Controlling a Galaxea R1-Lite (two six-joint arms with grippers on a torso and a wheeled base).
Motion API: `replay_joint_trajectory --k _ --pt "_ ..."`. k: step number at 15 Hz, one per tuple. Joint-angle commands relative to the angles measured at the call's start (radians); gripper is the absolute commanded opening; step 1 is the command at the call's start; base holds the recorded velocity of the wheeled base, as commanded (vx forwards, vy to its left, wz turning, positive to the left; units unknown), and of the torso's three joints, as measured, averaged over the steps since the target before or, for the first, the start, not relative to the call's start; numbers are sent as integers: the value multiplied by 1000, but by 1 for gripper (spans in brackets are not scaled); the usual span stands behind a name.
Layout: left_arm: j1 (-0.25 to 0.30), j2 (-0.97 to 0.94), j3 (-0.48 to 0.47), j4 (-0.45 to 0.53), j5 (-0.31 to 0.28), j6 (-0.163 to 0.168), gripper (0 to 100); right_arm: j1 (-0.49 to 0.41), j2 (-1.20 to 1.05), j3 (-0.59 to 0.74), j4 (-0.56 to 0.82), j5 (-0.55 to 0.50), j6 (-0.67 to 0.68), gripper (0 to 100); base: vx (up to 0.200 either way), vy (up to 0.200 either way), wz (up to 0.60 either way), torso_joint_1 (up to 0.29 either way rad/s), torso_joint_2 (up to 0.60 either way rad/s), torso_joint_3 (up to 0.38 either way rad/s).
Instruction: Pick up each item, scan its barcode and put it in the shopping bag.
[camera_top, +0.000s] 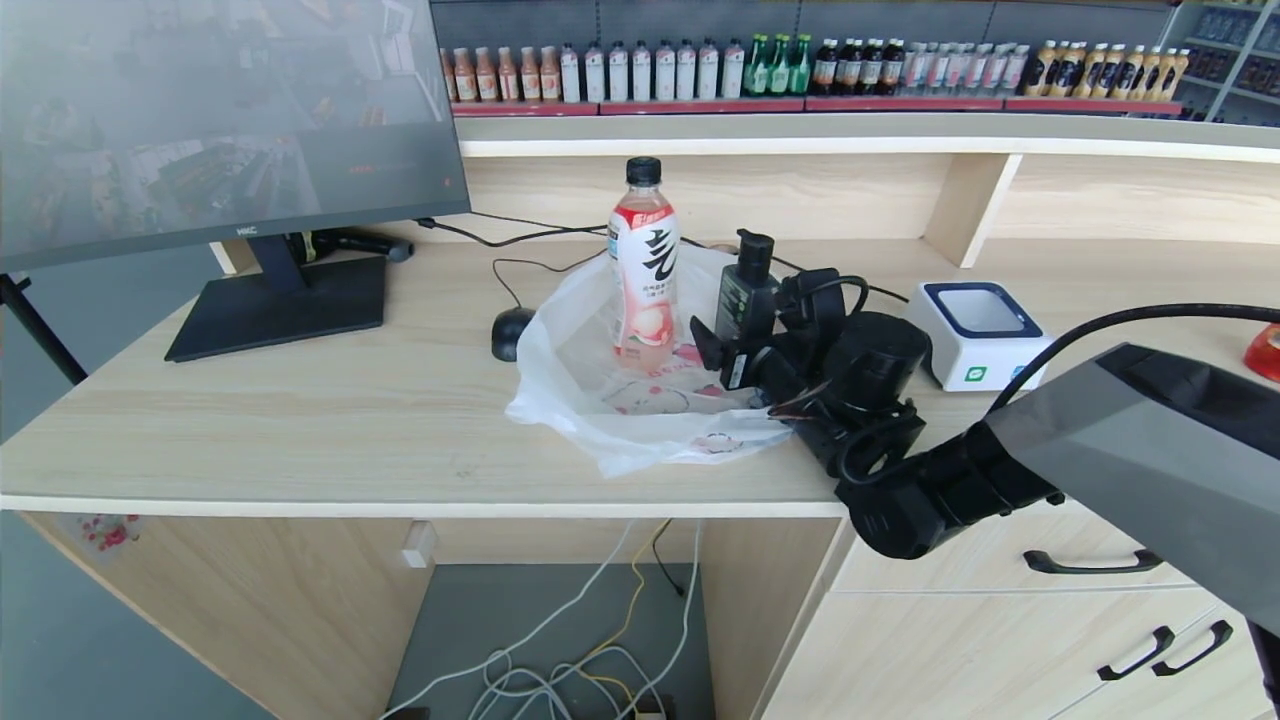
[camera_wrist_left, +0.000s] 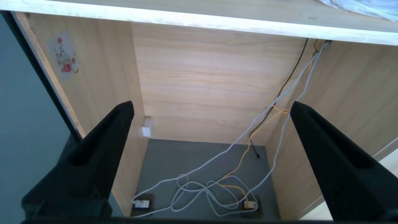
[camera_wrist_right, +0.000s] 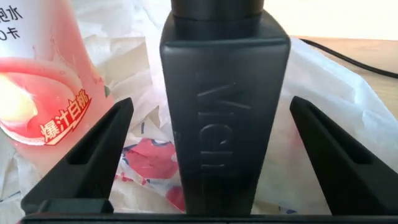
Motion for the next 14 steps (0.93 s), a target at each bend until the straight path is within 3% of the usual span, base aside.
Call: replay_joint_trajectory --k 1,4,14 --pt "0 0 0 0 0 -1 100 2 -25 28 -30 -5 -2 100 0 0 0 0 0 0" --pt "0 0 0 0 0 -1 100 2 -10 37 -142 -19 -25 100 0 0 0 0 0 0" --pt "0 0 0 0 0 -1 100 85 -223 229 -196 -17 -106 100 0 0 0 0 0 0"
